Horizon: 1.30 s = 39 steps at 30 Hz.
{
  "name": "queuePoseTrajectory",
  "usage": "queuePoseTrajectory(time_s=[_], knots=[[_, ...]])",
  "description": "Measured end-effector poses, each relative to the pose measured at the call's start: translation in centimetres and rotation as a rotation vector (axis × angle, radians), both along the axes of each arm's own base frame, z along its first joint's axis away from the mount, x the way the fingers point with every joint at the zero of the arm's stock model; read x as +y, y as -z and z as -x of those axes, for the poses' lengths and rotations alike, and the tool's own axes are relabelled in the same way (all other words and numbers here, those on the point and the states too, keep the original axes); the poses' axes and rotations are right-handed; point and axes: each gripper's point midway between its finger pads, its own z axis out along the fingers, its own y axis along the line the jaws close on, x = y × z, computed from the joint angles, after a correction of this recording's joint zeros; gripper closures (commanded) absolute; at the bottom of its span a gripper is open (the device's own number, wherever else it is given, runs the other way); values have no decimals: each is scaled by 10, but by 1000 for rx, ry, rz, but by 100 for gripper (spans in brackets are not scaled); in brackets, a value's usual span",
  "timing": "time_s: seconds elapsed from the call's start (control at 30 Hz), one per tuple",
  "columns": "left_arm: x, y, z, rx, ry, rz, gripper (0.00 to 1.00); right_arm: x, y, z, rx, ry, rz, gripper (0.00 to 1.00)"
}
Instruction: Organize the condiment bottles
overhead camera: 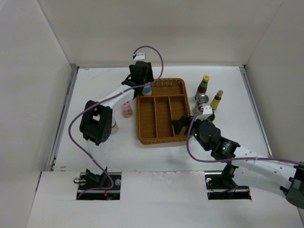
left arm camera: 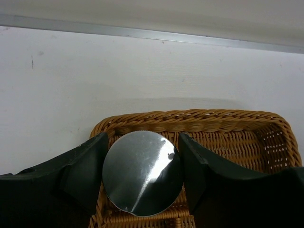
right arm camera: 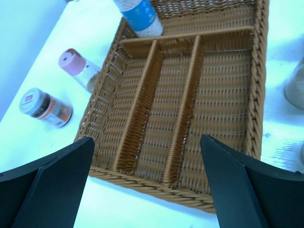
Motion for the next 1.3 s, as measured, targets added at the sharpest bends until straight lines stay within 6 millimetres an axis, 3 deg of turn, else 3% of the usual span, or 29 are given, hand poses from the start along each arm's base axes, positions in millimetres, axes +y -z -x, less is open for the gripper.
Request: queuePoseTrajectory(time_s=[0.13, 0.4, 0.53, 0.67, 0.8, 0.9, 0.97, 1.03, 1.2, 1.3], knots=[[0, 9, 3, 3, -2, -28, 35, -4, 0, -7, -8, 26, -3, 0], [-5, 7, 4, -37, -2, -50, 7, -14, 8, -14, -8, 63, 0, 0], [-2, -1, 16, -55, 0, -55, 1, -13, 6, -15, -13, 64, -7, 0], [13, -44, 46, -138, -11, -25, 1, -13, 5, -15, -17, 64, -13, 0], [50, -112, 106, -291, -52, 54, 12, -13, 10, -15, -17, 64, -13, 0], [72, -135, 141, -353, -83, 106, 23, -12, 13, -16, -13, 63, -8, 0], [78, -123, 152, -329, -94, 112, 25, -12, 14, -16, -12, 62, -8, 0], [82, -91, 157, -261, -106, 85, 23, -10, 15, -16, -10, 58, -6, 0], [95, 26, 172, 6, -125, -71, 19, -9, 17, -16, -6, 52, -3, 0], [106, 50, 171, 65, -149, -101, 19, -9, 16, -16, -6, 52, -3, 0]])
